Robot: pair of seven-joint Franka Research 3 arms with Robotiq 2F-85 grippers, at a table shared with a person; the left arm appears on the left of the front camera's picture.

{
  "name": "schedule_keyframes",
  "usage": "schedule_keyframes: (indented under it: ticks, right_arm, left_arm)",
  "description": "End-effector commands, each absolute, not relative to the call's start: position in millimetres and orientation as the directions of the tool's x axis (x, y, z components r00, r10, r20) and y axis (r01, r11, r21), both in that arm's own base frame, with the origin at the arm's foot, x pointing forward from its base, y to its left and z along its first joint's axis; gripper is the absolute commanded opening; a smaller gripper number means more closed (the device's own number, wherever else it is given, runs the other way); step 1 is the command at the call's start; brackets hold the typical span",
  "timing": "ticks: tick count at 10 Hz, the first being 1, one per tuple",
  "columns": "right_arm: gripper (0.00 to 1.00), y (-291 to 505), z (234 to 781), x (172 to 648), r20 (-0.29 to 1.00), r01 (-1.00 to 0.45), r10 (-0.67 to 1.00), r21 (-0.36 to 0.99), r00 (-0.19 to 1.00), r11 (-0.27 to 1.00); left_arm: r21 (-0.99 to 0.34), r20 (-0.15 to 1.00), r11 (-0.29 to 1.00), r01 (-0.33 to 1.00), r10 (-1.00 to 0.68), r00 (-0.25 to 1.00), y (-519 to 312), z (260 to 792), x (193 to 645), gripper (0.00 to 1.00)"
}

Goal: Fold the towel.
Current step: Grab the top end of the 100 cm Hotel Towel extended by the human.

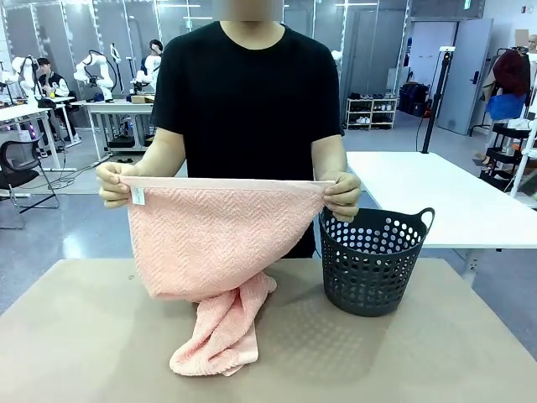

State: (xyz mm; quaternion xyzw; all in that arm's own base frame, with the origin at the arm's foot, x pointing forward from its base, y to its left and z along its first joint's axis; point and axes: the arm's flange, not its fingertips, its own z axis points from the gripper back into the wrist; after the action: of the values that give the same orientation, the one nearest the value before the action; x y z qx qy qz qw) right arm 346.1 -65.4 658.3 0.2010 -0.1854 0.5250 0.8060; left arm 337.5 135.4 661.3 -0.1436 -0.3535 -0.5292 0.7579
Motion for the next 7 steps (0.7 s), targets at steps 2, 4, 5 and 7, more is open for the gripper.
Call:
schedule_keyframes:
  ticks: [2,4,5,7]
  right_arm:
    - [1.0,3,688,334,0.393,-0.978,0.909,-0.092,0.136,0.186]
    - [1.0,38,695,331,0.298,-0.986,0.953,-0.133,0.061,0.105]
    - [1.0,49,694,331,0.288,-0.985,0.956,-0.141,0.051,0.095]
    - [1.0,52,704,325,0.317,-0.989,0.947,-0.117,0.054,0.096]
  left_arm:
    - [0.392,0.491,0.277,0.877,-0.869,0.055,80,695,331,1.0]
    - [0.404,0.438,0.187,0.896,-0.899,-0.01,46,700,327,1.0]
    - [0.41,0.422,0.161,0.898,-0.906,-0.031,34,698,324,1.0]
    - [0.407,0.436,0.154,0.9,-0.899,-0.043,38,710,325,1.0]
